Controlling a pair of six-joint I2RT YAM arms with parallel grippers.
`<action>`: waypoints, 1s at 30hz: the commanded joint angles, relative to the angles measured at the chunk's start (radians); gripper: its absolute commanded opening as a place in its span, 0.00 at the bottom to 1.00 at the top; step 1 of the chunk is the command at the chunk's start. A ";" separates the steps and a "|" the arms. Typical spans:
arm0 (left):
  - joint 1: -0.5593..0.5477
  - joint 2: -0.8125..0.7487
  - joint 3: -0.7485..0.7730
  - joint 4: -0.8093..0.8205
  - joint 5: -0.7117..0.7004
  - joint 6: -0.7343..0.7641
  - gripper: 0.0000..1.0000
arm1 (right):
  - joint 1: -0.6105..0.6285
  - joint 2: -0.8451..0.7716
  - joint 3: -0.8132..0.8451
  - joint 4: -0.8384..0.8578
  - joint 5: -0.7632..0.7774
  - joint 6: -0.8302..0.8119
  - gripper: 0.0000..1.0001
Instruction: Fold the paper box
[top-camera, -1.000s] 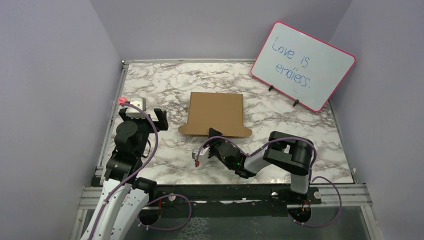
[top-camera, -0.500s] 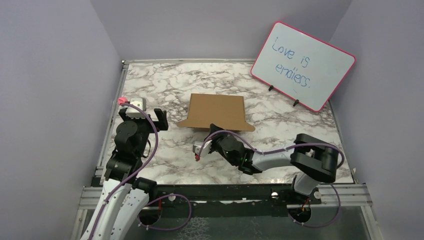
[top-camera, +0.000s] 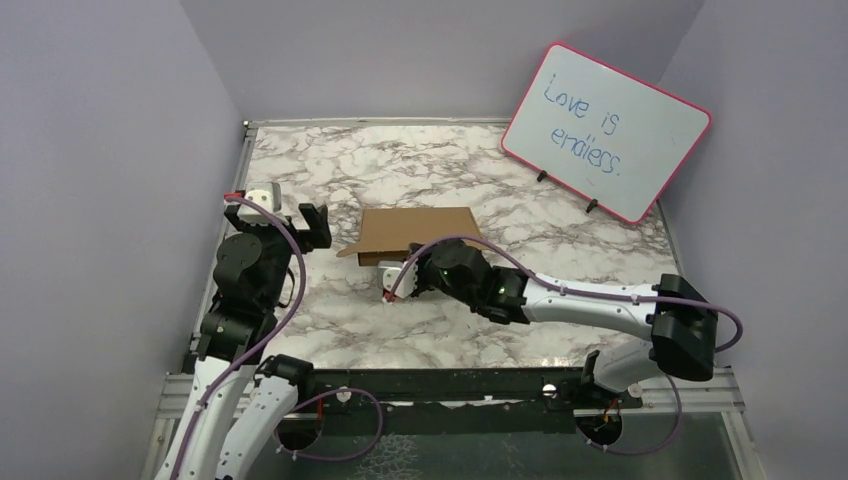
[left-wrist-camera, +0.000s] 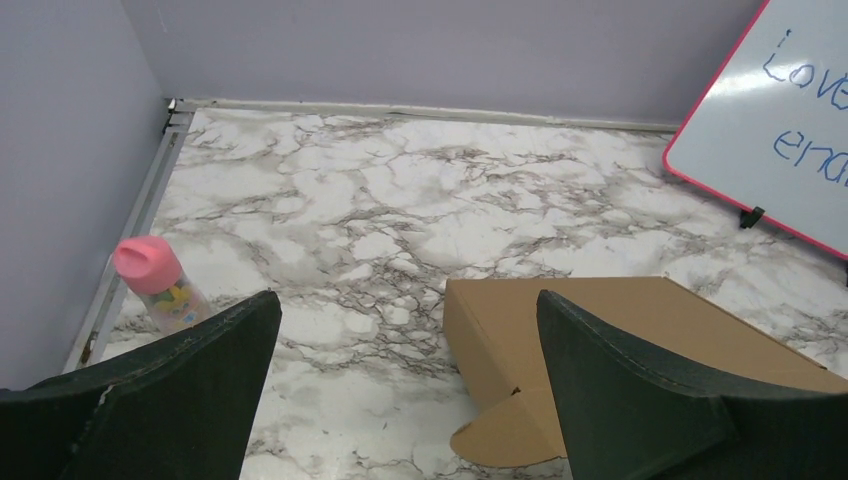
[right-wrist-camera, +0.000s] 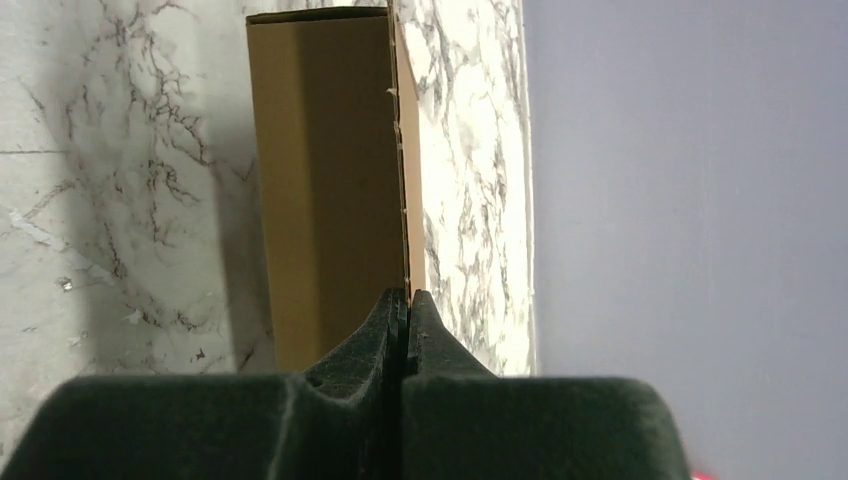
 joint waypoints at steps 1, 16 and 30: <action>-0.002 0.029 0.084 -0.036 0.014 -0.010 0.99 | -0.032 -0.050 0.118 -0.250 -0.121 0.061 0.01; -0.004 0.242 0.224 -0.048 0.071 0.007 0.99 | -0.329 0.091 0.507 -0.660 -0.619 0.113 0.01; 0.012 0.310 0.089 0.032 0.105 0.061 0.99 | -0.421 0.351 0.794 -0.844 -0.717 0.111 0.17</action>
